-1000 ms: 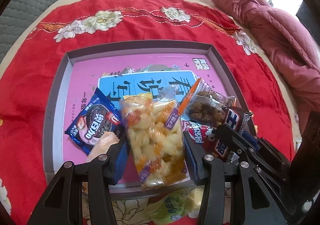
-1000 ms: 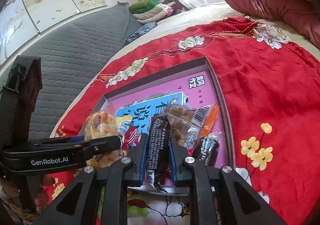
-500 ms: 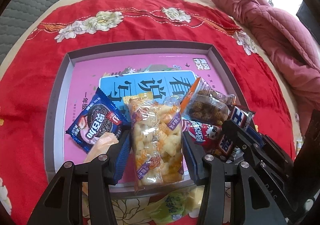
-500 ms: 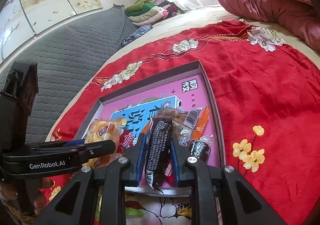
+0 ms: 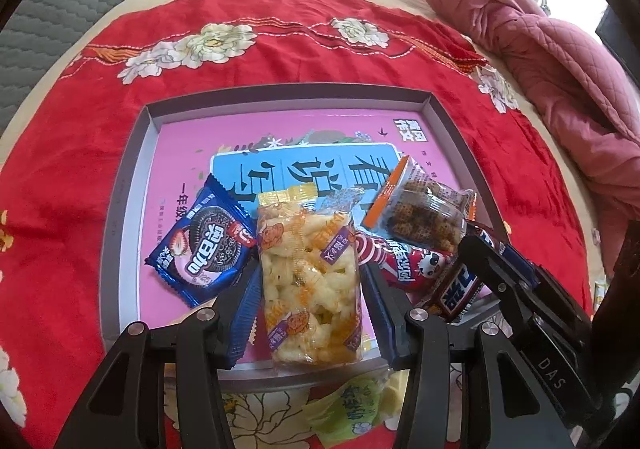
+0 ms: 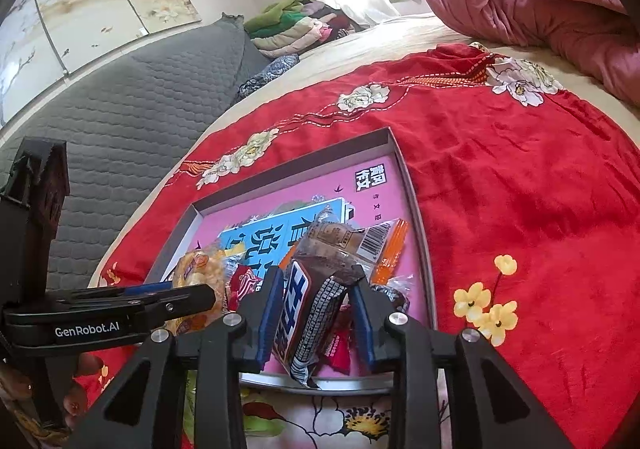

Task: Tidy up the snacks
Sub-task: 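Open both tools to release the puff bag and chocolate bar, then lift away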

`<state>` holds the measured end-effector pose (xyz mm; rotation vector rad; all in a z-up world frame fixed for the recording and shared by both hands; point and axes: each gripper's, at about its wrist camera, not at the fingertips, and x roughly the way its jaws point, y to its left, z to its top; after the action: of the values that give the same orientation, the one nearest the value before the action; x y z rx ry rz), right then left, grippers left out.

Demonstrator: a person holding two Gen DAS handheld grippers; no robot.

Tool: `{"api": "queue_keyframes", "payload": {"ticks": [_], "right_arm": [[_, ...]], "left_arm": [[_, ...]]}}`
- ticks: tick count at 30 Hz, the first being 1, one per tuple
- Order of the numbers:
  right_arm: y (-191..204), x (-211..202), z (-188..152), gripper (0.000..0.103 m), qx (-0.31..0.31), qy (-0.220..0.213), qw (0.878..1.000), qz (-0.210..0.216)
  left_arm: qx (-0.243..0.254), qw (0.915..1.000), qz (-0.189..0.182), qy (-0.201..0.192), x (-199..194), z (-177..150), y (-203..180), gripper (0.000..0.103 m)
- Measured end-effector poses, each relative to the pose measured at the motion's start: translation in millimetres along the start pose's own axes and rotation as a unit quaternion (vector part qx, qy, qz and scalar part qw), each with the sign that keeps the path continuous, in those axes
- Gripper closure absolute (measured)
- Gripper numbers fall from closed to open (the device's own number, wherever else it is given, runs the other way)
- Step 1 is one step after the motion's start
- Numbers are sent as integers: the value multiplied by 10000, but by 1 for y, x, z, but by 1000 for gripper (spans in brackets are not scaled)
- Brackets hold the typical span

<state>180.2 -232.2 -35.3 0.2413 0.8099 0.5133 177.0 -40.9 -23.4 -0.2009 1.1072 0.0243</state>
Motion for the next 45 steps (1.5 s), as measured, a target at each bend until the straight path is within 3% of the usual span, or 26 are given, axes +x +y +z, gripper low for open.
{"api": "queue_keyframes", "payload": {"ticks": [11,13,20,22,24,34,45], "right_arm": [[2,-2,1,67,-39,-40,10000,-17],[2,-3,1,60,-54,-55,10000,-17],[7,-7,2,52,-165,-123,9998,-39],[9,-8,2,40,-218,-148,9996,-56],[12,-12,2,34,-276,-215,9994,-72],[18,-25,3,19,-417,-340,9985,-25],[36,-45,-4,17,-632,-337,9974,107]], "left_arm": [[-3,10000,36,-52,-6,-1,2,51],[-2,10000,29,-63,-8,-1,2,51],[-9,9999,9,-112,-16,-1,4,49],[-25,9999,-2,-121,-18,-1,6,49],[-40,9999,-9,-140,-21,-2,7,49],[-166,9995,-83,-271,-41,-3,21,49],[-236,9993,-147,-265,-61,-19,41,48]]}}
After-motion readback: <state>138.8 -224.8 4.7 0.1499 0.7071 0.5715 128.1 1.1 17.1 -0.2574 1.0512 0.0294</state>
